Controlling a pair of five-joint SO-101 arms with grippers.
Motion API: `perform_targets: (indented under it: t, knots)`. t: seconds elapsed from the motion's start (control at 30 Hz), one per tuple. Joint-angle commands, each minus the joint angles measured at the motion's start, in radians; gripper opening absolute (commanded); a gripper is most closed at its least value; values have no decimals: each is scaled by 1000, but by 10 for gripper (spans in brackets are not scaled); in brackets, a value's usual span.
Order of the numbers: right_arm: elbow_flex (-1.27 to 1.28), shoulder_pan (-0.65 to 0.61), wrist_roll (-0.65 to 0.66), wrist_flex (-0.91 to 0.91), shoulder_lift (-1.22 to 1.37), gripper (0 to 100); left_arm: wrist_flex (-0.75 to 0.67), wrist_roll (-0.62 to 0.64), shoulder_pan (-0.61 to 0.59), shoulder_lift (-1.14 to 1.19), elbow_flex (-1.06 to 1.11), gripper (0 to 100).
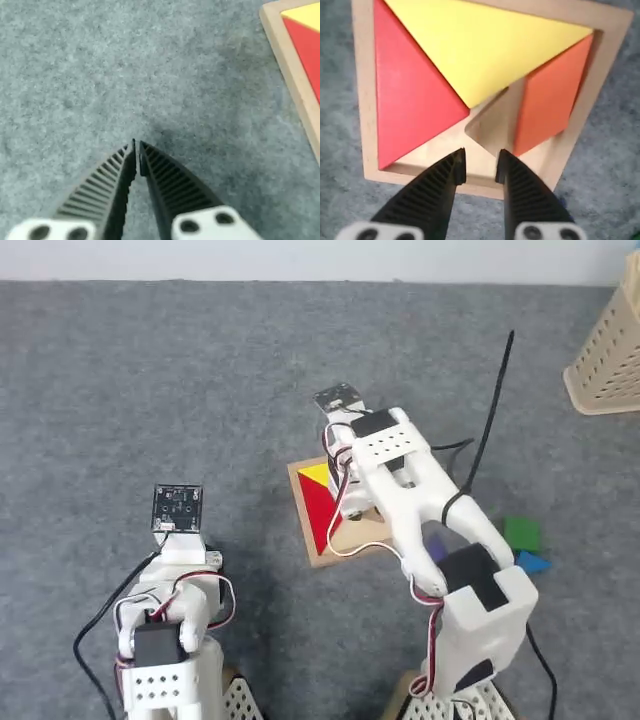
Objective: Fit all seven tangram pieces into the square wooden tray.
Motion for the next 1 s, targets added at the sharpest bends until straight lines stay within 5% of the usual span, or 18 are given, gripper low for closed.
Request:
perform_targets:
  t: [0.0,0.53,0.97]
  knots:
    - [-46,4,17,-21,-8,35,6,8,-5,-21,-19,12]
    - [-170,102,8,-122,113,23,6,8,-5,-21,-19,12]
    - [38,180,-37,-53,-314,28,6,8,-5,-21,-19,12]
